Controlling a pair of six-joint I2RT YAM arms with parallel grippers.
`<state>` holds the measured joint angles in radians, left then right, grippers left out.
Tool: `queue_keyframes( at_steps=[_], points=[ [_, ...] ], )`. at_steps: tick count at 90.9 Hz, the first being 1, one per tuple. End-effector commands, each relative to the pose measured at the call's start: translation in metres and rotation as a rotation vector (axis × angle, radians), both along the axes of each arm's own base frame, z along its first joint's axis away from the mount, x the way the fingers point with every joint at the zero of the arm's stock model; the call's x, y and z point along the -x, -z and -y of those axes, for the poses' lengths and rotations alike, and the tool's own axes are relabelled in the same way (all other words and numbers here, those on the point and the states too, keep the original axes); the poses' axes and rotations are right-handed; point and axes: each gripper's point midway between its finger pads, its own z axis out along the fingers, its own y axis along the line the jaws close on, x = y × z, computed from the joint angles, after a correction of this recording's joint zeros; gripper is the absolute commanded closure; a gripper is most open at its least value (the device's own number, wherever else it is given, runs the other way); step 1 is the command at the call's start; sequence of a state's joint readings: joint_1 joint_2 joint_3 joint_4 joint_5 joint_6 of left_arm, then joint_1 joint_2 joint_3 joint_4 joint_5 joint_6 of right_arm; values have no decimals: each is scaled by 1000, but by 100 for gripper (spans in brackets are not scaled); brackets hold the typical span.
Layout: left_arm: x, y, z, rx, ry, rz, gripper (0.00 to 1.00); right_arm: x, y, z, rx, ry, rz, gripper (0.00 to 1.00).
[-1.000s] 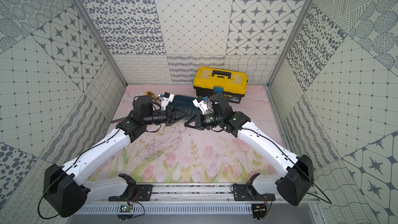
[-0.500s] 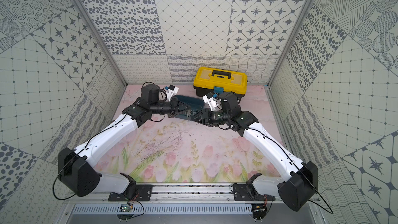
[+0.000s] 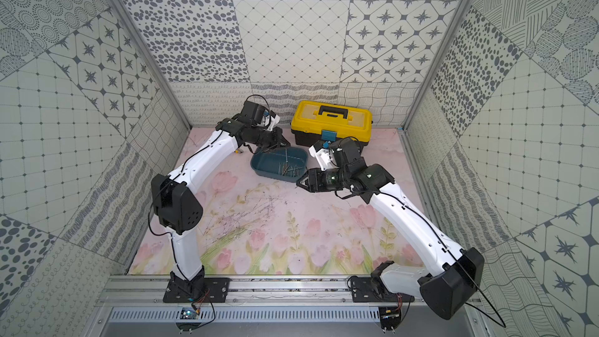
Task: Put the nails on the desktop into the storage box
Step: Place the nail in the storage box.
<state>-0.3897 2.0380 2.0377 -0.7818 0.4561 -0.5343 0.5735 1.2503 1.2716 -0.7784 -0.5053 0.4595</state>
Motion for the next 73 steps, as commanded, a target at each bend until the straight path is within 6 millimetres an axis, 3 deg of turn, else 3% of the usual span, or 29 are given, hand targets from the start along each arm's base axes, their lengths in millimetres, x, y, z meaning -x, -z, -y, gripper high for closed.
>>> queue_keyframes(
  at_steps=[1, 19, 41, 73],
  points=[
    [-12, 60, -37, -318, -3, -64, 100, -1, -5, 17, 90, 16, 92, 54],
    [-41, 98, -39, -389, -13, -83, 100, 0, 5, 34, 185, 47, 102, 54],
    [-54, 147, -43, -417, -23, -144, 100, 4, 14, 50, 240, 97, 91, 54],
    [-59, 177, -37, -399, -25, -178, 100, 0, 25, 59, 287, 146, 75, 53]
  ],
)
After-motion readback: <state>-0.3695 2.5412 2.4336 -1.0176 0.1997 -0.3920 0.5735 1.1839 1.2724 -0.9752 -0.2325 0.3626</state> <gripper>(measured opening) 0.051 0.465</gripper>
